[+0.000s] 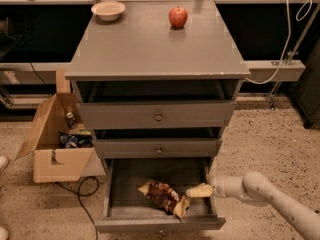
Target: Place brown chip bag into bottom drawer
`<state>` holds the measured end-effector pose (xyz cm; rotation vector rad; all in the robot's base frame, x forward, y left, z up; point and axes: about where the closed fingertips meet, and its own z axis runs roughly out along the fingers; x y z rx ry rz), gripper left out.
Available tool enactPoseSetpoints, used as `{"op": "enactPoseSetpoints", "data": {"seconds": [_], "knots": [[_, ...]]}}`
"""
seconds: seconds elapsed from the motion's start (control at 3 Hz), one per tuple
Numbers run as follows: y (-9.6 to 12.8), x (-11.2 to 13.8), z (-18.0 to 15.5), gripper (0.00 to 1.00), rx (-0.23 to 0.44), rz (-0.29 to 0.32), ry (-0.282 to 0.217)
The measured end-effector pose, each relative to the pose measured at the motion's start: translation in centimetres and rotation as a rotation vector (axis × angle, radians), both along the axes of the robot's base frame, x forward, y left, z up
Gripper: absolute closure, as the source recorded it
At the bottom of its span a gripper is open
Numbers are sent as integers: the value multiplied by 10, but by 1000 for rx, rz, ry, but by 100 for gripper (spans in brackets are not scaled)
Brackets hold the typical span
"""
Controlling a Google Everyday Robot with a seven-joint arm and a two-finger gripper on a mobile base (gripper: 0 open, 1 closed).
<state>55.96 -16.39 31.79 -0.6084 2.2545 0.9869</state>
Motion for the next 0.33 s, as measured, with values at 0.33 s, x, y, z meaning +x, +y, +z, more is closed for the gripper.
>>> {"op": "enactPoseSetpoints", "data": {"seconds": [0.33], "knots": [[-86,-2,40,0,46,-145,-56]]}}
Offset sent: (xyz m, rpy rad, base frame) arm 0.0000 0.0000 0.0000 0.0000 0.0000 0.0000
